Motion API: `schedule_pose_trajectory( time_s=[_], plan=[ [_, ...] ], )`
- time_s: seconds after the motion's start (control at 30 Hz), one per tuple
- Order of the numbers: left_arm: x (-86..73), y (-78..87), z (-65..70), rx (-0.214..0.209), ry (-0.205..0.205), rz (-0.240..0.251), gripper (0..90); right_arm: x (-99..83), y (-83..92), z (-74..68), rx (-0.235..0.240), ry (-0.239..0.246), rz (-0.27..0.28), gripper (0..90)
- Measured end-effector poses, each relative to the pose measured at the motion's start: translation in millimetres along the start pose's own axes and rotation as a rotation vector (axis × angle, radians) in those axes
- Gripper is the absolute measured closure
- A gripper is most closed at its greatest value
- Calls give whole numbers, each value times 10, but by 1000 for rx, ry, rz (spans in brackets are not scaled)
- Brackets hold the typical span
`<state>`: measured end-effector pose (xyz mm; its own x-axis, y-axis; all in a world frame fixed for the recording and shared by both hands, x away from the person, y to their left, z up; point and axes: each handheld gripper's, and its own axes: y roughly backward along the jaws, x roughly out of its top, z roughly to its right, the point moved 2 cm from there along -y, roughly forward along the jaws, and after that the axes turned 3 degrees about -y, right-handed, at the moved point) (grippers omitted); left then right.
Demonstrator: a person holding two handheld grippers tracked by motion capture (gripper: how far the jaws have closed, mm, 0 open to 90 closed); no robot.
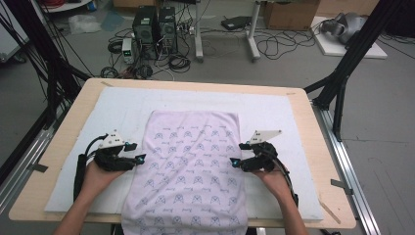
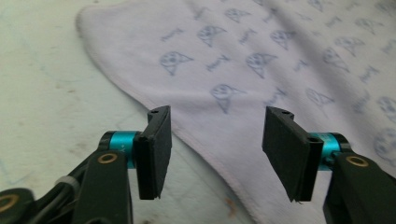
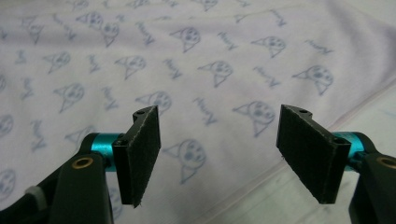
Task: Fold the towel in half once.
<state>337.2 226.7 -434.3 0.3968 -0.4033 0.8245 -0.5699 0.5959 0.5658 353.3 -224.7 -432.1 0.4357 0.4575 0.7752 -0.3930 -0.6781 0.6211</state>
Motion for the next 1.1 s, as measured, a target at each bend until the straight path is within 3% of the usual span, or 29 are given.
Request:
schedule_pose_trajectory(
  time_s=[0.03, 0.2, 0.23, 0.3, 0.33, 0.4, 0.43, 0.5, 0.53, 0.63, 0.67, 0.77, 0.87, 0.93, 1.0, 1.1],
  plan=[
    [26, -12, -41, 4, 7, -10, 462, 52, -9, 83, 11, -31, 9, 313],
    [220, -111, -251, 25, 24, -16, 483, 155, -56, 239, -5, -32, 5, 335],
    [273, -142, -299, 31, 30, -17, 495, 252, -76, 320, -20, -31, -6, 348],
    [390, -204, -389, 40, 22, -31, 499, 292, -79, 348, -22, -30, 5, 365],
    [451, -236, -429, 42, 18, -28, 518, 422, -103, 445, -37, -23, -6, 382],
    [569, -310, -508, 58, 7, -37, 521, 465, -119, 481, -43, -21, -19, 387],
    [615, -352, -549, 59, 10, -37, 539, 575, -176, 597, -68, -25, -36, 406],
    [664, -444, -626, 69, 20, -40, 547, 611, -207, 651, -77, -26, -39, 417],
    [662, -489, -657, 80, 22, -46, 575, 636, -274, 740, -109, -27, -38, 445],
    [586, -646, -719, 107, 24, -95, 583, 605, -349, 801, -122, -42, -44, 473],
    [551, -696, -737, 104, 36, -112, 584, 550, -427, 857, -143, -54, -82, 487],
    [456, -849, -768, 109, 70, -144, 574, 479, -498, 911, -146, -86, -110, 487],
    [427, -914, -763, 131, 59, -174, 587, 450, -529, 937, -162, -90, -127, 491],
    [426, -937, -757, 136, 78, -169, 711, 418, -581, 962, -168, -102, -145, 574],
    [446, -964, -693, 143, 42, -172, 818, 389, -631, 950, -160, -99, -152, 672],
    [456, -968, -672, 149, 32, -179, 852, 383, -635, 954, -110, -132, -137, 820]
  ],
)
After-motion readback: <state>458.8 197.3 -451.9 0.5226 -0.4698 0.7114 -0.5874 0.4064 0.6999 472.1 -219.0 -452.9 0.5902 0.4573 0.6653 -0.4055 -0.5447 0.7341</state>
